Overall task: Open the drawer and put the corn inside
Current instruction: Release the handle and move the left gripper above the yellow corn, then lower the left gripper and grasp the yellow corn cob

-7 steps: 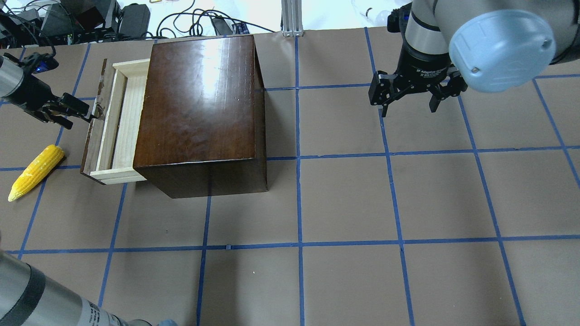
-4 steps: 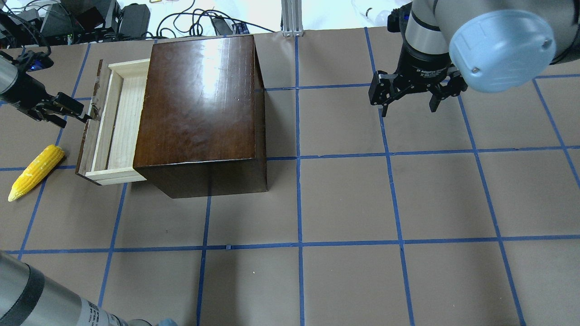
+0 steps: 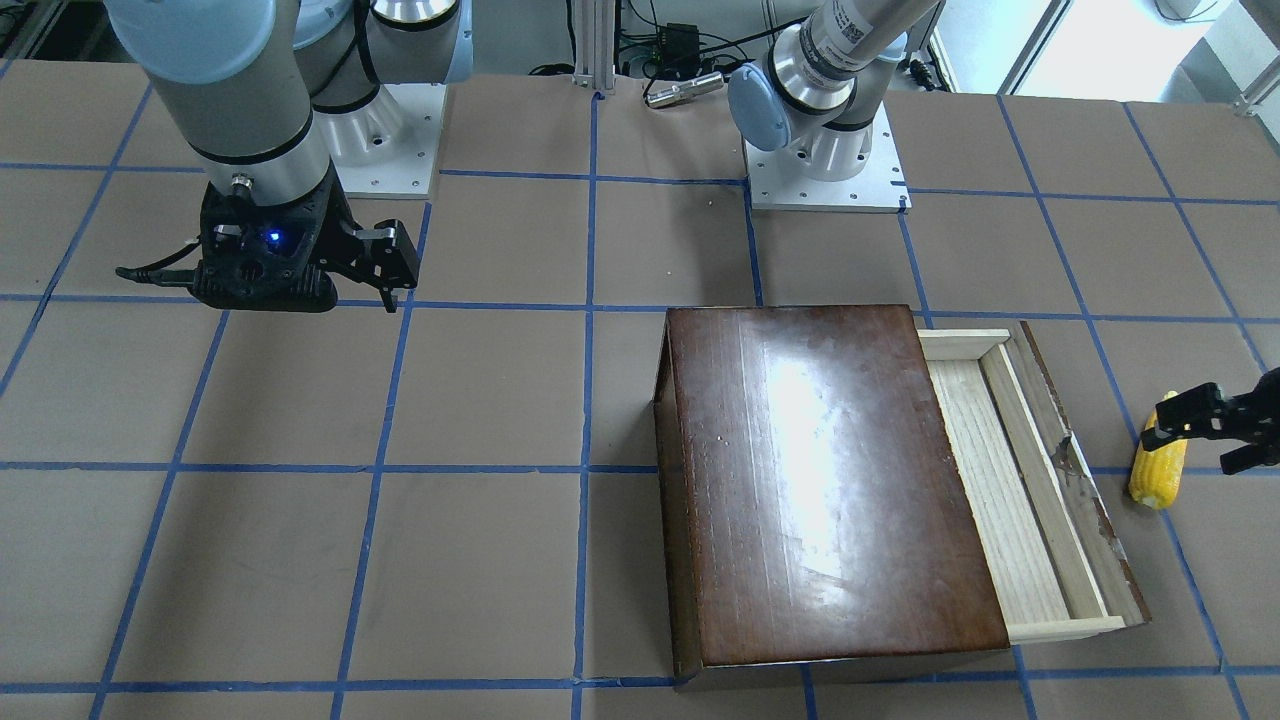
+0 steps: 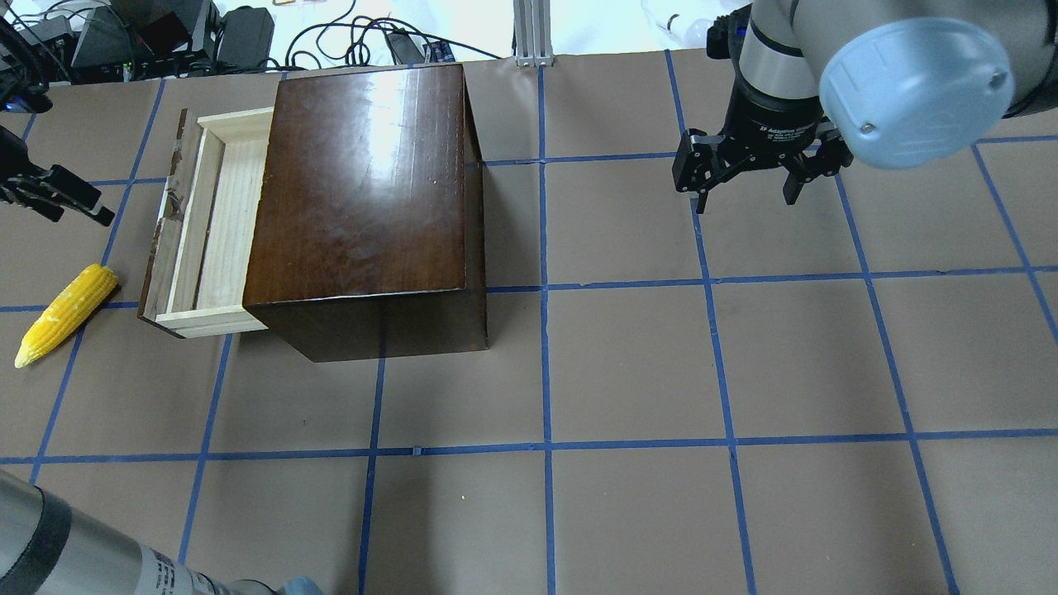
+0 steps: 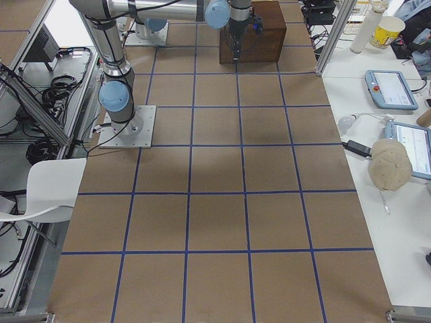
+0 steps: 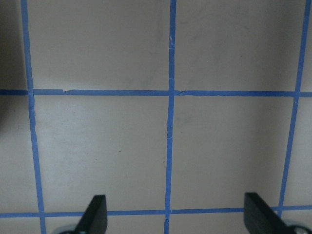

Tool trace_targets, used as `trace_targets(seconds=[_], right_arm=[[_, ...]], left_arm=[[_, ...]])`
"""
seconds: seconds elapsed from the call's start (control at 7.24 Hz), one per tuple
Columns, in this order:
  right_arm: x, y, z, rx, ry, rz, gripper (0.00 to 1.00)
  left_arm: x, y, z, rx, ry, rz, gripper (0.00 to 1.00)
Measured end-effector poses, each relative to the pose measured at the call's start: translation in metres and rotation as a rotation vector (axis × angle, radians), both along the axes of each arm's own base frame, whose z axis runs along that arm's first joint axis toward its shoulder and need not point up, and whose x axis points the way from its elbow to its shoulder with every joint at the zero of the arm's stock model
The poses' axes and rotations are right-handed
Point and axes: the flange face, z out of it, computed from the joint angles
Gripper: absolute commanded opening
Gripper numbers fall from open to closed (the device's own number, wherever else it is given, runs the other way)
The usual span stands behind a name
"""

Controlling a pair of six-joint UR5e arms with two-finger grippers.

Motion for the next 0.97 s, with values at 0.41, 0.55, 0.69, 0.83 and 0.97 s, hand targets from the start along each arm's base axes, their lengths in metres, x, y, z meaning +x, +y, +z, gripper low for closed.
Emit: trace_targets(seconds=[0.41,0.55,0.69,0.83,0.97], right_arm=[[0.0,0.0,0.0,0.0,0.001,0.0,1.0],[0.0,0.0,0.0,0.0,0.002,0.0,1.0],[0.0,0.0,0.0,0.001,0.002,0.0,1.0],[0.0,0.0,0.0,0.001,0.002,0.0,1.0],[0.0,0.0,0.0,0.0,0.002,0.0,1.0]], left_arm=[[0.074,0.033,-0.021,0.006,-0.017,-0.177,1.0],[0.086,0.038,-0.03,0.007,-0.025,-0.231,1.0],[0.099,0.043,-0.038,0.006,-0.024,-0.273,1.0],[0.111,0.048,-0.046,0.002,-0.023,-0.308,1.0],[0.122,0.053,-0.054,-0.001,-0.02,-0.341,1.0]])
